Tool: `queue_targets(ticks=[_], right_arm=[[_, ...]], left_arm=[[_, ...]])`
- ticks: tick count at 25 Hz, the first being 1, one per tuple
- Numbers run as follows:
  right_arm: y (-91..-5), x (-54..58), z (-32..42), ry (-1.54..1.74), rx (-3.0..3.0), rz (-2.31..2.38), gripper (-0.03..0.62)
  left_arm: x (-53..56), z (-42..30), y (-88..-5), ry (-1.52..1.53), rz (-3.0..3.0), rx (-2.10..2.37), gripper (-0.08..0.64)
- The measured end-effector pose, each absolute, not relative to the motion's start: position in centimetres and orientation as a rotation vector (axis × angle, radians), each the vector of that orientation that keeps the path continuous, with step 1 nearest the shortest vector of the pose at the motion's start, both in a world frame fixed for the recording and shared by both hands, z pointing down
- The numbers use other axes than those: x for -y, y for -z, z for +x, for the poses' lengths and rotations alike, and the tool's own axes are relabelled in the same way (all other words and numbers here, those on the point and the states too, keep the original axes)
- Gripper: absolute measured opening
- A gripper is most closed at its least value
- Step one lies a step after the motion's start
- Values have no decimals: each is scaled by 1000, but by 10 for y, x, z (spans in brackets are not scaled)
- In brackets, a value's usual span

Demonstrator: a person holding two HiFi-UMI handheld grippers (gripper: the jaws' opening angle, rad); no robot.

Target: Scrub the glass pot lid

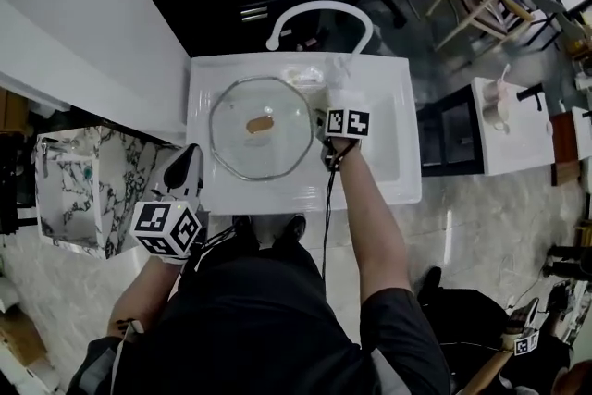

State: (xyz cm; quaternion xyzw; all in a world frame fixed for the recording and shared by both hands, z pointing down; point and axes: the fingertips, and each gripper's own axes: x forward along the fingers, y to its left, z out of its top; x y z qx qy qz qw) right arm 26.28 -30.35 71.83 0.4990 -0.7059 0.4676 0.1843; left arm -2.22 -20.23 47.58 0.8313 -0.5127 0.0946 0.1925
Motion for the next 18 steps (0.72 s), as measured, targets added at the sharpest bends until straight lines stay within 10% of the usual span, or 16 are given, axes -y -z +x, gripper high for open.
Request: queue_targets(ticks=[18], right_arm=[[-696, 265, 161, -1409, 2200, 1224, 66]], left_arm=[[172, -66, -465, -167, 2244, 1530, 0]])
